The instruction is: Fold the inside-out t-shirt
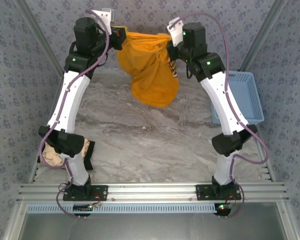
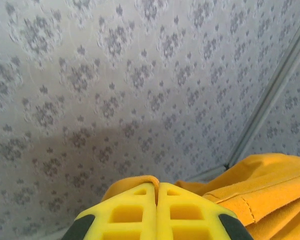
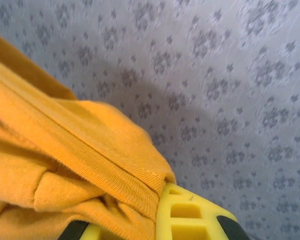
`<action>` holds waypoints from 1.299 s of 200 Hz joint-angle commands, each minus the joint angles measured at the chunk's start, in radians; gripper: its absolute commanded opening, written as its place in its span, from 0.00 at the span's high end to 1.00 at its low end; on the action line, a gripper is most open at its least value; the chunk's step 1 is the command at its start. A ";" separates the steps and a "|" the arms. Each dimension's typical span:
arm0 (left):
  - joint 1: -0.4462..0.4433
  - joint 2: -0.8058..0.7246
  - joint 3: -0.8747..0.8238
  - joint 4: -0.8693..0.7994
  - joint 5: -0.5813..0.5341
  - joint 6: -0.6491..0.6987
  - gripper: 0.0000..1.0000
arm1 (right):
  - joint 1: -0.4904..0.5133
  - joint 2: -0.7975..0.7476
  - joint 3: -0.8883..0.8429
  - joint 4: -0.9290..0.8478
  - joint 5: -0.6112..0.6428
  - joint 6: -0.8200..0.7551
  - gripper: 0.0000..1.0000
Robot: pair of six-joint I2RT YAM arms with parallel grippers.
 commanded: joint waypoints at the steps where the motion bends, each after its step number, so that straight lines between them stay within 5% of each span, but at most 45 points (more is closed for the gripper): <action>1: 0.023 -0.099 -0.060 -0.079 -0.028 0.007 1.00 | 0.017 -0.162 -0.169 0.059 0.113 -0.047 1.00; 41: -0.030 -0.266 -0.232 0.026 -0.065 0.066 1.00 | 0.038 -0.300 -0.276 0.105 0.124 -0.052 1.00; 117: -0.256 -0.350 -0.139 0.038 -0.190 0.277 1.00 | 0.049 -0.344 -0.073 0.022 0.005 -0.036 1.00; 184: -0.202 -0.206 -0.068 0.075 -0.321 0.389 1.00 | -0.058 -0.218 -0.044 0.063 -0.024 0.005 1.00; 213: -0.104 -0.037 0.113 0.031 -0.283 0.355 1.00 | -0.107 -0.043 0.111 0.081 0.037 0.014 1.00; 260: -0.018 0.339 0.720 -0.101 -0.228 0.391 1.00 | -0.137 0.258 0.539 0.123 0.101 -0.028 1.00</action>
